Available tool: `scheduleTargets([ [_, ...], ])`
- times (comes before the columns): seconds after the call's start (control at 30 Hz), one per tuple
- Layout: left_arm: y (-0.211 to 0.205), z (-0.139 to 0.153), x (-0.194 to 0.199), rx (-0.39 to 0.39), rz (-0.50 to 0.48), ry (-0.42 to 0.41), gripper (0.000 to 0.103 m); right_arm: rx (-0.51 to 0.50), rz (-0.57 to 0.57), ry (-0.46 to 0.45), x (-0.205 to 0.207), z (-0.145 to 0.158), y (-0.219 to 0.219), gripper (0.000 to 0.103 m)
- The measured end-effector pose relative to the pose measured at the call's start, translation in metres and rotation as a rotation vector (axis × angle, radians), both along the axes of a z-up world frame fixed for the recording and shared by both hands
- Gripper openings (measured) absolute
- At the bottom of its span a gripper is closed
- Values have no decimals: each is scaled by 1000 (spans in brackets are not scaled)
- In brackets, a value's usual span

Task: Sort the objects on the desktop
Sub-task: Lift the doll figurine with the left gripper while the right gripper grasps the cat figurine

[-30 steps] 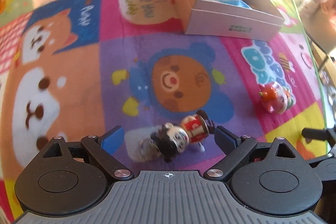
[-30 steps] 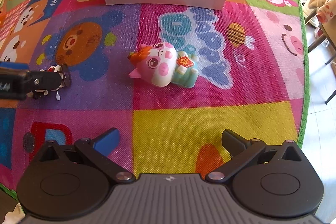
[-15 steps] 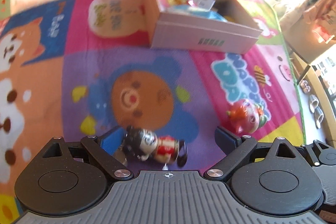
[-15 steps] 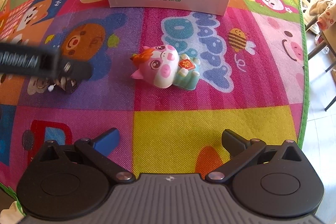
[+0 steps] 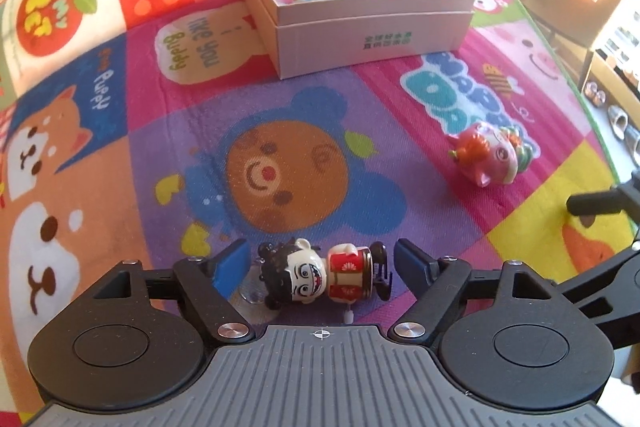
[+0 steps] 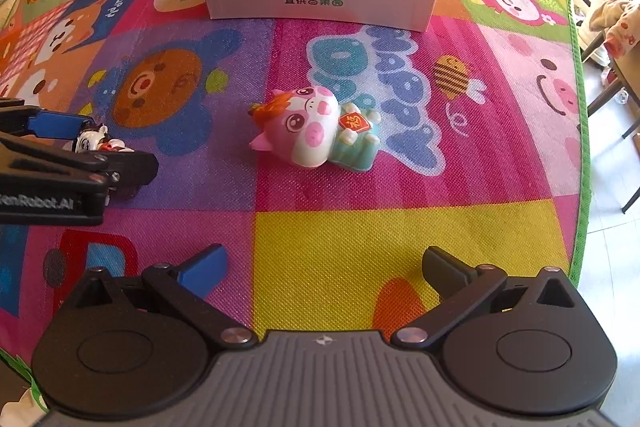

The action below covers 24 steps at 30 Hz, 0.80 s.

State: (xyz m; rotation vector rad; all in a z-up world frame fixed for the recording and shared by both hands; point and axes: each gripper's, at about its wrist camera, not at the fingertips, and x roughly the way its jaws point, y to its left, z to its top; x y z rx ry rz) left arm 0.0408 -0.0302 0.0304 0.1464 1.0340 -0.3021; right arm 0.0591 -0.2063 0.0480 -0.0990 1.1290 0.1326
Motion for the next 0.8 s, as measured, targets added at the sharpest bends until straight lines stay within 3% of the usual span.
scheduleTargets([
  [0.13,0,-2,-5,42,22,24,87,-5,9,0,2,0,1,103],
  [0.2,3,-3,-7,39,30,22,83,-10,13,-1,2,0,2,103],
  [0.27,5,-1,-8,37,29,10,69,-14,18,-5,1,0,2,103],
  [0.4,18,3,-6,-4,70,37,69,-30,39,28,10,5,5,103],
  [0.7,34,17,-18,14,92,28,69,-6,-72,-125,35,18,17,102],
  [0.77,35,20,-20,15,100,24,69,-28,-64,-120,45,14,20,93],
  [0.8,36,22,-21,13,103,22,69,-40,-60,-109,49,13,21,79],
])
